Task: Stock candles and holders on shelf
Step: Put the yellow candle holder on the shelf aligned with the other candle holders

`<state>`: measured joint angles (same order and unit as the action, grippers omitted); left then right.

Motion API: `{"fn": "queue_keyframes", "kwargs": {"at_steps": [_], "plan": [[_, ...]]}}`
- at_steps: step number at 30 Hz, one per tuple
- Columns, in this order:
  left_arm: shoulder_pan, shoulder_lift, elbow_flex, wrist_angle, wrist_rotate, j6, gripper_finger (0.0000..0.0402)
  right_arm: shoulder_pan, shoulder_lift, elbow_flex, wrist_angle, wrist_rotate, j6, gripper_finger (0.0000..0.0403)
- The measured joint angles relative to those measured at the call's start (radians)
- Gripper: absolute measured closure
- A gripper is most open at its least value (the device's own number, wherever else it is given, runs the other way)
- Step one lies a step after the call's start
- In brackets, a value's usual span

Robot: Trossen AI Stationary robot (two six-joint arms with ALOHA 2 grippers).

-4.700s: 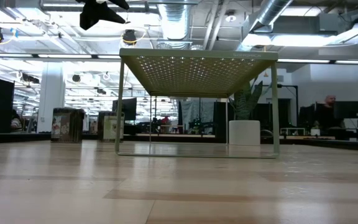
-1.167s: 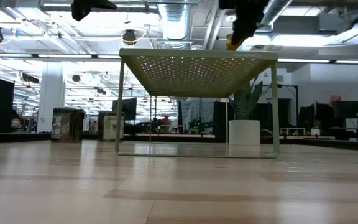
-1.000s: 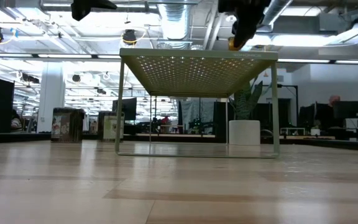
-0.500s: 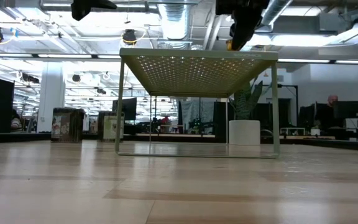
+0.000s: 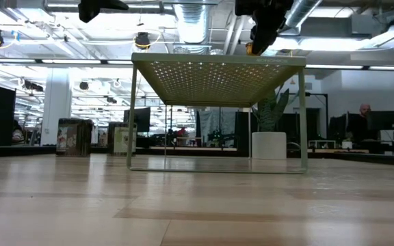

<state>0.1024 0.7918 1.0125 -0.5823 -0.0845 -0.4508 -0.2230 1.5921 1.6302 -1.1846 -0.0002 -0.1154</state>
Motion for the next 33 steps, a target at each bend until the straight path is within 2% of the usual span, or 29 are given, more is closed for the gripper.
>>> {"fn": "queue_keyframes", "kwargs": {"at_steps": [6,13,22,29,33], "plan": [[0.000,0.000,0.000,0.000,0.000,0.000,0.0224,0.000,0.000,0.000,0.017,0.001,0.000,0.0207],[0.000,0.000,0.000,0.000,0.000,0.000,0.0224,0.000,0.000,0.000,0.059,0.004,0.000,0.0207],[0.000,0.000,0.000,0.000,0.000,0.000,0.0224,-0.002,-0.003,0.000,0.127,0.076,-0.025,0.0193],[0.000,0.000,0.000,0.000,0.000,0.000,0.0224,0.000,-0.057,0.000,0.218,0.076,-0.034,0.0190],[0.000,0.000,0.000,0.000,0.000,0.000,0.0224,0.000,-0.114,0.000,0.184,0.085,0.005,0.0196]]}}
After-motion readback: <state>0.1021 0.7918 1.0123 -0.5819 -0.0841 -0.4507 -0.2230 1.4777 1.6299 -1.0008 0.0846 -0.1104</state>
